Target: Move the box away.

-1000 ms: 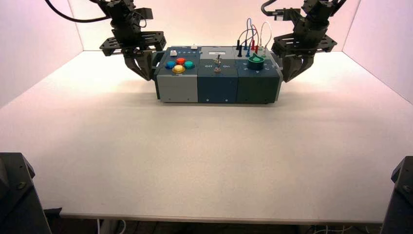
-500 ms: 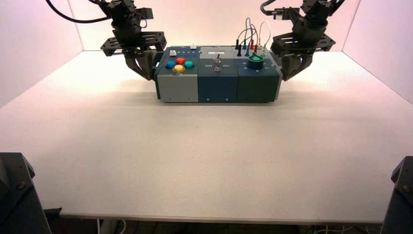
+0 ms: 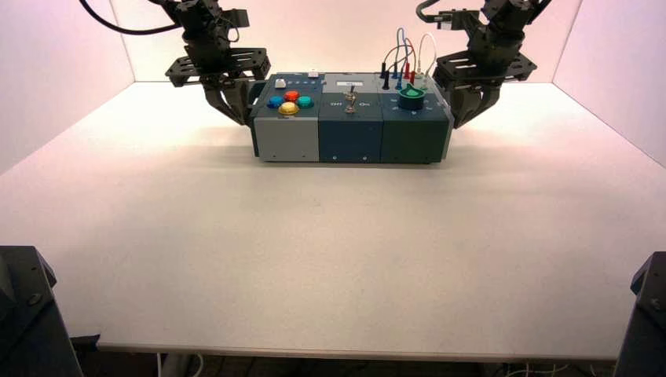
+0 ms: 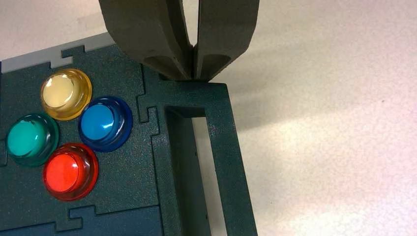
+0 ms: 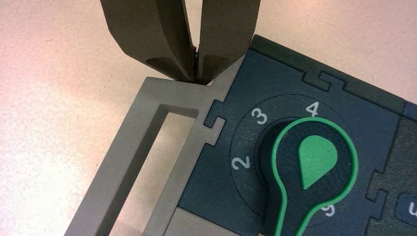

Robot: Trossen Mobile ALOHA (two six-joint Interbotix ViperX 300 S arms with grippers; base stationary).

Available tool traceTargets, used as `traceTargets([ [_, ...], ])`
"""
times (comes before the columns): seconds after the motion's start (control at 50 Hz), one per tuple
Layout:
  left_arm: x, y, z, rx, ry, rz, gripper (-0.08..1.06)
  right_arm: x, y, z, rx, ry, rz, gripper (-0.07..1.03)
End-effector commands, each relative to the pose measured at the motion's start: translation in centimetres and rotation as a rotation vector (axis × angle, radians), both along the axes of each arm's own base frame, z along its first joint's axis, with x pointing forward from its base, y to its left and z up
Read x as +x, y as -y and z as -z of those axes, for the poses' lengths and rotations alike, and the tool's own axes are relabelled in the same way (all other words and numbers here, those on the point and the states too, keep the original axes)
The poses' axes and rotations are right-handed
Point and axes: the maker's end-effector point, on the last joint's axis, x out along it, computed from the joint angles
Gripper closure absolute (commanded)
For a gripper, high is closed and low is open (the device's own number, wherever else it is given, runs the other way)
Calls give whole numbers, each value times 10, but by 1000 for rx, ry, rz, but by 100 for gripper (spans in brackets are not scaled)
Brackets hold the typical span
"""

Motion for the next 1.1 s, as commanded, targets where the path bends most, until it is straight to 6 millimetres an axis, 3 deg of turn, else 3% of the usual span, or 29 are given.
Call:
traceTargets([
  [0.02,13,5,-25,-18,69,4,101,12,-6,-29,17,80,-7,99],
  [0.2,-1,2,-31,-17,53,9,101,1,-4,-40,24,76,3,99],
  [0.42,-12,0,-60,-32,92,14,101,-8,-4,-65,41,97,8,99],
  [0.84,-13,-1,-129,-75,236,11,101,-11,-7,-141,105,280,20,99],
  [1.1,-18,-20,-179,-105,368,-43,101,-13,-6,-189,142,432,39,99],
])
